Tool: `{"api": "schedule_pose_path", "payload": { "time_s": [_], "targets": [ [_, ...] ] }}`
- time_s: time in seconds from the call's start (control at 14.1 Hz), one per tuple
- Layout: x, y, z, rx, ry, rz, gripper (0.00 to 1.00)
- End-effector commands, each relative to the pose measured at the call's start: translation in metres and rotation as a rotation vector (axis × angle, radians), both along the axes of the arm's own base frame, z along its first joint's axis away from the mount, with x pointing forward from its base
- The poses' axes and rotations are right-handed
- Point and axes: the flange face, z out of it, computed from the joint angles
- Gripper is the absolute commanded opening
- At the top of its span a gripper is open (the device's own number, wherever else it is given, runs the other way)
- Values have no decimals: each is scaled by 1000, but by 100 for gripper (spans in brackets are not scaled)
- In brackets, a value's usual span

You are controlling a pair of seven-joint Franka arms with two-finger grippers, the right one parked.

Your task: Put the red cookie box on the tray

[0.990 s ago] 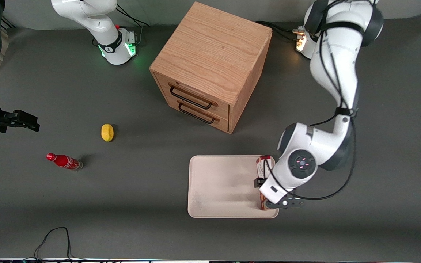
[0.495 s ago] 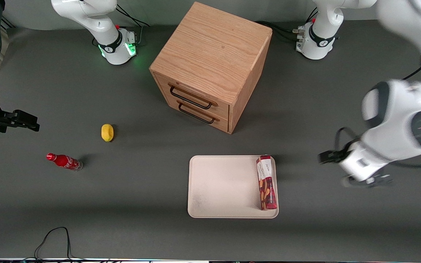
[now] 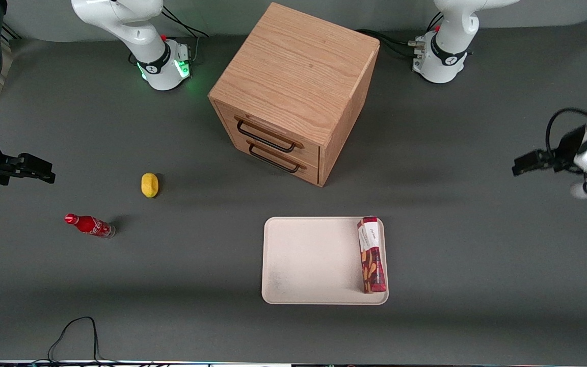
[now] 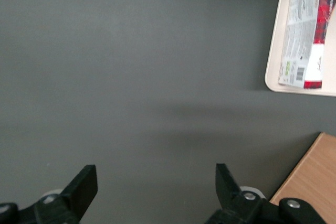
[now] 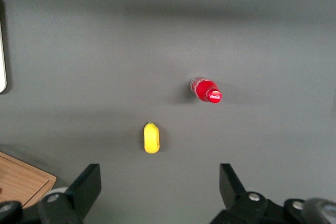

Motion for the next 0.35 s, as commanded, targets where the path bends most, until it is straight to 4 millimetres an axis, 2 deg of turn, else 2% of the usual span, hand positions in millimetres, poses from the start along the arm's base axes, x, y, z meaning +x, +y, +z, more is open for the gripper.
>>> {"api": "schedule_pose_path", "payload": {
  "time_s": [0.0, 0.14, 0.28],
  "targets": [
    [-48, -6, 23, 33, -25, -19, 100],
    [-56, -6, 33, 36, -27, -27, 100],
    [-56, -7, 35, 36, -30, -37, 100]
  ]
}}
